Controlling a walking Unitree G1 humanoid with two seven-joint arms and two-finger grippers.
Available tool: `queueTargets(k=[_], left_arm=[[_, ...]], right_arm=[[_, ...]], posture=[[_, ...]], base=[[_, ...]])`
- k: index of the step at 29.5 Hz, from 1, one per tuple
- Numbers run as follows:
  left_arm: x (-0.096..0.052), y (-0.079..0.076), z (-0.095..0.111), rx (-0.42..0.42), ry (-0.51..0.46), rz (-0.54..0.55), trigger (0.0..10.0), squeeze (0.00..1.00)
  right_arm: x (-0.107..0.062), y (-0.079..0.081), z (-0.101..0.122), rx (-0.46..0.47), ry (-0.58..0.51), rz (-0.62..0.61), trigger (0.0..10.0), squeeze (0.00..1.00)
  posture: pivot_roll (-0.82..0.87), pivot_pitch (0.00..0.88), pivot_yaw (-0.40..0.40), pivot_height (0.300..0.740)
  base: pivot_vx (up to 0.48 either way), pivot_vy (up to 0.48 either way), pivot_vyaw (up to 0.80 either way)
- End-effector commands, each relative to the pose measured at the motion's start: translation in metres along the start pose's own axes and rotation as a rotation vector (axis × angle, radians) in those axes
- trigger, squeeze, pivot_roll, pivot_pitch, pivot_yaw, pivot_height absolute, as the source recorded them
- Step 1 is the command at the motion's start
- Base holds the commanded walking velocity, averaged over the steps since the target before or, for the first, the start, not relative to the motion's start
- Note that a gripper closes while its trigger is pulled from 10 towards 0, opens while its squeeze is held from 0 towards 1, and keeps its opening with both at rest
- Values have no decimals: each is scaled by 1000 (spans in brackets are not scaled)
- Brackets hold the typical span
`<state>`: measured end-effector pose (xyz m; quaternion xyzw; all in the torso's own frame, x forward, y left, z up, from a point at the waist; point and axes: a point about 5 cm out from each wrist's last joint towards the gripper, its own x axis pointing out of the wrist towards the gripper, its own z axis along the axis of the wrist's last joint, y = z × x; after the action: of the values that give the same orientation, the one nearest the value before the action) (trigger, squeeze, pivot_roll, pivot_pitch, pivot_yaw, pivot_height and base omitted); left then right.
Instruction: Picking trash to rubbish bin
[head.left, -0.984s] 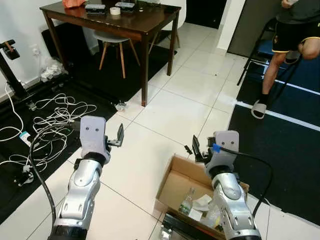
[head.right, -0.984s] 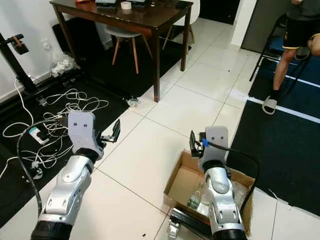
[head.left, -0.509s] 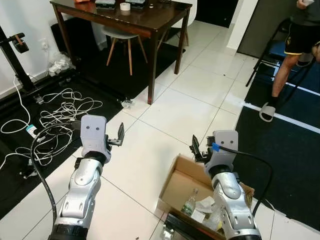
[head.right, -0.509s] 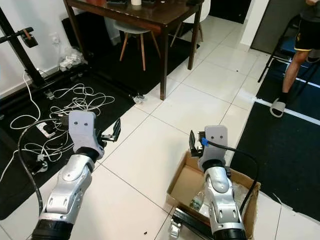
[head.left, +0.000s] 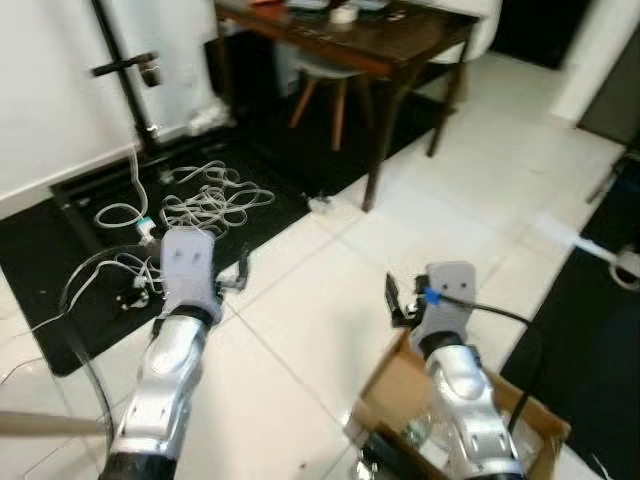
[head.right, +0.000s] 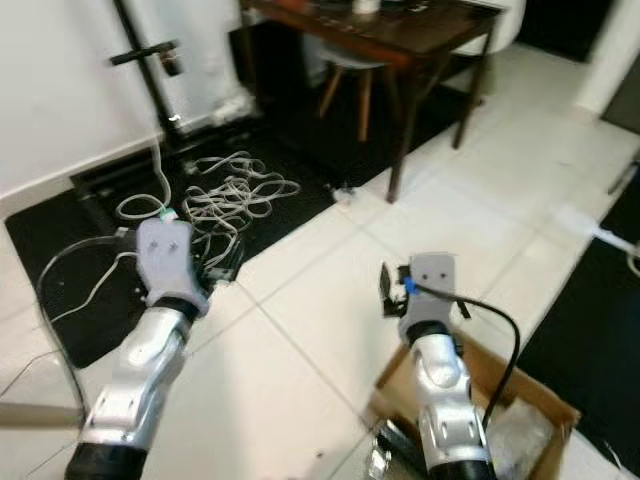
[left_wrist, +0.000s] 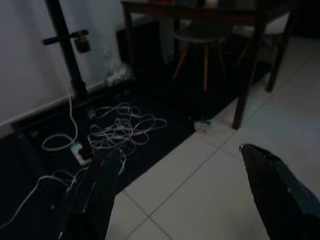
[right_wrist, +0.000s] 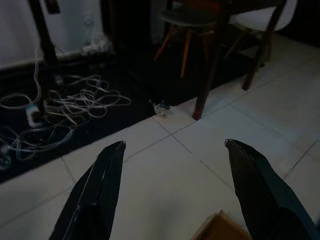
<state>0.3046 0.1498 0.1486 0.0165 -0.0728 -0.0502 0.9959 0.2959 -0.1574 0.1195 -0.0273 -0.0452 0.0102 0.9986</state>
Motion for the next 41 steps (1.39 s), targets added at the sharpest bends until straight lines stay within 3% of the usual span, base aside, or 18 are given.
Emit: queueTargets(k=[1,16,24,33,41], left_arm=[[-3,4,-5,5,24,15,10000,0],[-3,3,-4,-2,19,10,10000,0],[-3,-4,-1,-26,-7,-24,10000,0],[-7,-15,9,-109,-73,-113,10000,0],[-9,-18,12,-118,-89,-139,10000,0]], right_arm=[[-1,3,-1,10,7,10,10000,0],[0,3,0,7,4,15,10000,0],[1,3,2,6,-4,17,10000,0],[1,5,4,8,-11,24,10000,0],[3,8,9,0,-34,45,10000,0]], posture=[[0,139,-48,740],[-2,134,-52,740],[-3,130,-53,740],[-1,133,-54,740],[-2,130,-54,740]], base=[[0,0,800],[0,0,800],[0,0,800],[0,0,800],[0,0,800]])
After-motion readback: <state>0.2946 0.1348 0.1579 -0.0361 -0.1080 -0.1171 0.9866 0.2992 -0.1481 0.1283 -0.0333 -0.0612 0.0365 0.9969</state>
